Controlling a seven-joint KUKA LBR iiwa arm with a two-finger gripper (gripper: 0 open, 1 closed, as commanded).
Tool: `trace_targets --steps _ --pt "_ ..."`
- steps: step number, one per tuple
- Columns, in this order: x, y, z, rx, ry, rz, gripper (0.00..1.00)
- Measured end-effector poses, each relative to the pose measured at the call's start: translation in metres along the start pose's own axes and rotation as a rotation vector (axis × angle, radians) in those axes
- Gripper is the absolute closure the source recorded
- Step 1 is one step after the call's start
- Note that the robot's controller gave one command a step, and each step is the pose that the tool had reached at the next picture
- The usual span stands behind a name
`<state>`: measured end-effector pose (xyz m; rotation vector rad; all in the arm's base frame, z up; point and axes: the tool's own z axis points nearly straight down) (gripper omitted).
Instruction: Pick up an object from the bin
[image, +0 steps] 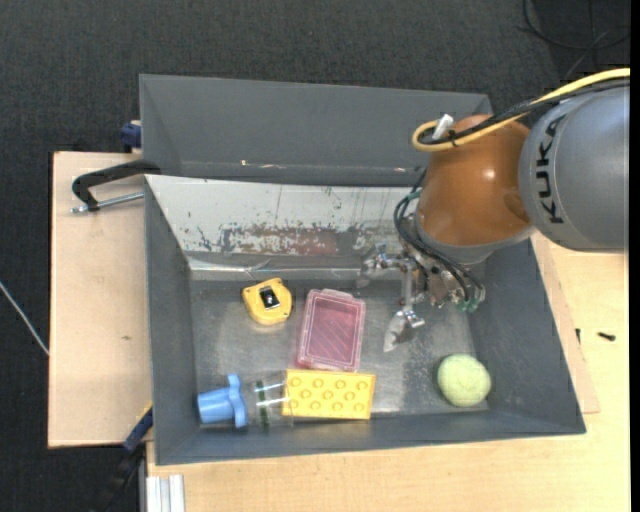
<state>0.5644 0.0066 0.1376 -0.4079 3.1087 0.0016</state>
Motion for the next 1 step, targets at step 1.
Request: trace_targets --steps 1 --pt "0.0137 0.0522 0.0431 0.009 -0.029 0.026 0.0"
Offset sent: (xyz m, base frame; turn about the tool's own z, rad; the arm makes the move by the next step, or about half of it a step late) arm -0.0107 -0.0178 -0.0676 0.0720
